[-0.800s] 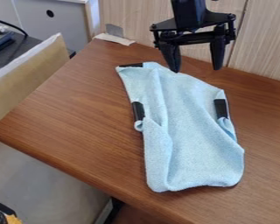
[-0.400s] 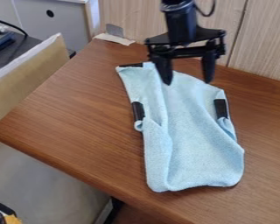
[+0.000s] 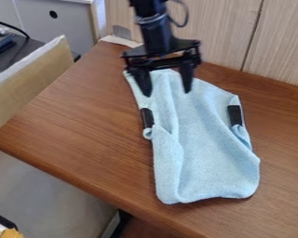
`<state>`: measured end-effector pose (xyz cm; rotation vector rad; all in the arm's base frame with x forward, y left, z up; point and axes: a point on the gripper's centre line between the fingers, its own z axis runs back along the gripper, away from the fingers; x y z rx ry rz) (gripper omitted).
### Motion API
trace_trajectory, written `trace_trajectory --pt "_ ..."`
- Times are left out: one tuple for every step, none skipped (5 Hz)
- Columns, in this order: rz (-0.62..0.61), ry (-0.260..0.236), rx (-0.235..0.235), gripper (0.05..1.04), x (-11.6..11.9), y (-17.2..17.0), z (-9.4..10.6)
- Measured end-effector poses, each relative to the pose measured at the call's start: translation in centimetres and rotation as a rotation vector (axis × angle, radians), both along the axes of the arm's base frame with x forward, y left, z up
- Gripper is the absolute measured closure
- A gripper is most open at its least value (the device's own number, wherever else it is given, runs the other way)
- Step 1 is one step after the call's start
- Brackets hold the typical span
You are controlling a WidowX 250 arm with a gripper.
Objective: Unfold the cloth from the middle to the bottom left
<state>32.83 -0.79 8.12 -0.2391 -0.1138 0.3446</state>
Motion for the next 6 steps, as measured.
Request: trace_trajectory --pt "0.095 0.0 0.06 0.083 -0.6 1.4 -1.6" --pt "0.155 -0.005 0.079 0.083 -1.1 1.8 -2.7" --pt "0.187 -0.015 0.096 0.083 -1.0 2.0 -3.2" --pt "0.209 0.001 0.106 0.083 -1.0 2.2 -4.3" --pt "0.217 -0.022 0.081 0.083 -1.0 2.1 -5.6" --pt "0.225 0.01 0.074 0.083 -1.2 2.3 -7.0"
